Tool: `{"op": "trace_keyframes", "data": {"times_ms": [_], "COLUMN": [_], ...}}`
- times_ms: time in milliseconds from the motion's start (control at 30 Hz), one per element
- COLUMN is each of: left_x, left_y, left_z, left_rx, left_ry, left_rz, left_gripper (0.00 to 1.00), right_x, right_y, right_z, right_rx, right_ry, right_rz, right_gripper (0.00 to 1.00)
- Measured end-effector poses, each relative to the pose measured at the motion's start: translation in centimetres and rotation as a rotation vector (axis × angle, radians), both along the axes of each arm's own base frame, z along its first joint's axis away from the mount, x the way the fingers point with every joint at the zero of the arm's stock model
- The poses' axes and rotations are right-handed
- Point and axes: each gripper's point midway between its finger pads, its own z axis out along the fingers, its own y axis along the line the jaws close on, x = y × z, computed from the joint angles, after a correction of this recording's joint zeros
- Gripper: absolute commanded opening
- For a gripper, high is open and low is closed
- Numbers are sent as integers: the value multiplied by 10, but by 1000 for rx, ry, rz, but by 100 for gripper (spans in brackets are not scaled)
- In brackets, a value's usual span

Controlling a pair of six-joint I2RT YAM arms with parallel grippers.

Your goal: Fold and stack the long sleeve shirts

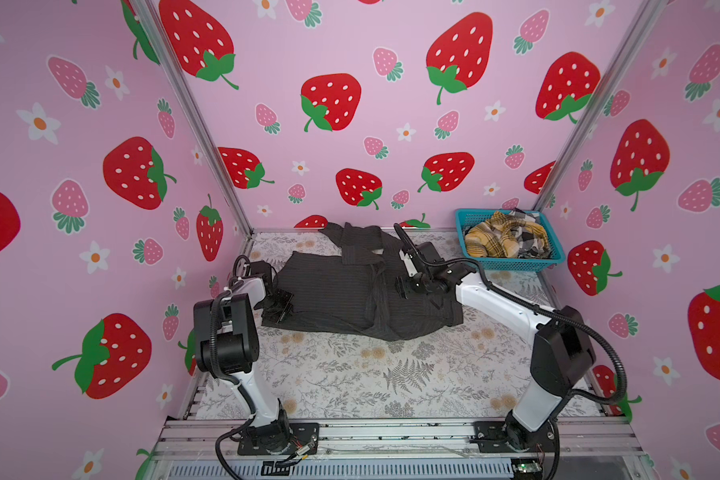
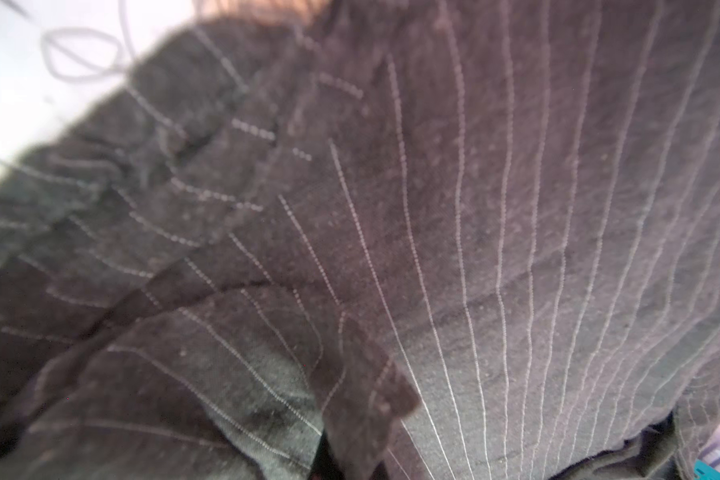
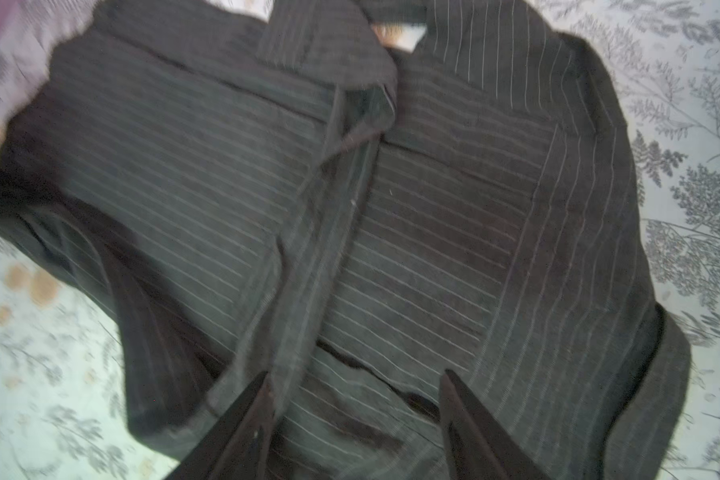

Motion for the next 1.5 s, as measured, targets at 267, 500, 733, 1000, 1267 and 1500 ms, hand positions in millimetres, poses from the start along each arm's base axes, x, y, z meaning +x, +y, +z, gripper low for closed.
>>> {"op": "trace_keyframes", "data": {"times_ms": [267,500,733,1000,1267,1500], "left_x": [0,1,2,1,-3,5], "left_y": [0,-1,-2,-2,-2,3], "left_z": [0,11,14,14,18,30], "left_rx": [-4,-5,-4,-2,5,33], "left_ry": [-6,-38,-48,-49,-45,-58], "left_rz": [-11,-19,-33,-36,-50,-57], "left_gripper": [0,0,0,0,0,0], "right_x": [-10,-6,0,13,44,75], "right_y": [-10,37,91,97,88,111], "right_z": [-65,-64,-76,-95,-33,6], "right_rx": [-60,105,184,110,21,15], "right_ry": [140,193,230,236,50,-84], "right_rz": [46,113,168,120,37,31], "right_gripper": [68,77,66,3,0,0]}}
